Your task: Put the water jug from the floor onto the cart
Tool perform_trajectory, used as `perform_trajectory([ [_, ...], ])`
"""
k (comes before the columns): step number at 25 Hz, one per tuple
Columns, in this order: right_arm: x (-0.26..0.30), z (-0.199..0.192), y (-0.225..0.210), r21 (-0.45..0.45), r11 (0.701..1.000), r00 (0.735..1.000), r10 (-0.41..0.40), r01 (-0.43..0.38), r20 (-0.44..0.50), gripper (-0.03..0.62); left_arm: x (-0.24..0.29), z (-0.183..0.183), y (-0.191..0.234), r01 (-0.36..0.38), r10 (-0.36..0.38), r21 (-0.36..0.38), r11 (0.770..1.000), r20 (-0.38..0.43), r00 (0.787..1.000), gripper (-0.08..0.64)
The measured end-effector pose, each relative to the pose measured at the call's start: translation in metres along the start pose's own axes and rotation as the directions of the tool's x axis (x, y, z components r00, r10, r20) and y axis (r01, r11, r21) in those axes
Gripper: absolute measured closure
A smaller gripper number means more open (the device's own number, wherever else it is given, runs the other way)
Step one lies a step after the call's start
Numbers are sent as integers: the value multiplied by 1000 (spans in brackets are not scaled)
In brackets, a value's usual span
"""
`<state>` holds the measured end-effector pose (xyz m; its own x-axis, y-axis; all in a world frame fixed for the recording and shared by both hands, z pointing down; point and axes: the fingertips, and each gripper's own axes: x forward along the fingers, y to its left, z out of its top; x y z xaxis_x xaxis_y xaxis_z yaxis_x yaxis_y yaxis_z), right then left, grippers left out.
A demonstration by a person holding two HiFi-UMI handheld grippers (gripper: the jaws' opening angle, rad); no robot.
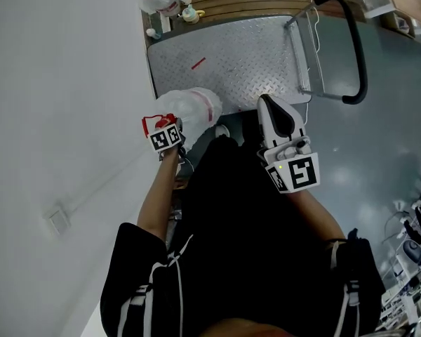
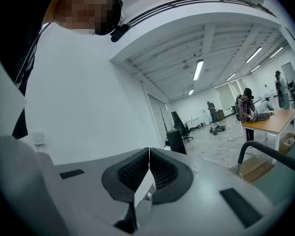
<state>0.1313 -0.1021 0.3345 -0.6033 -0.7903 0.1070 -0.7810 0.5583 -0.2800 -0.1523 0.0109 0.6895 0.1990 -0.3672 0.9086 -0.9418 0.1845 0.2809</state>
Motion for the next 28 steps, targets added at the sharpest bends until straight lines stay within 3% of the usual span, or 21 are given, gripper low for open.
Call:
perform_trajectory([
  [5,19,-1,-30,-12,999,997,48,-49,-56,574,23,42,-32,-12,12,38,999,-3,1000,520],
  [11,38,5,-72,-8,999,996,33,-34,-81,574,60,85,-71,-21,24,77,997,-34,999,518],
  [17,58,16,-97,-16,1000,996,25,-26,-81,574,85,135,-96,-1,1,61,998,-2,1000,518],
  [28,48,5,-152,14,999,992,-51,53,-113,573,151,156,-145,61,-61,-2,998,-40,997,517],
])
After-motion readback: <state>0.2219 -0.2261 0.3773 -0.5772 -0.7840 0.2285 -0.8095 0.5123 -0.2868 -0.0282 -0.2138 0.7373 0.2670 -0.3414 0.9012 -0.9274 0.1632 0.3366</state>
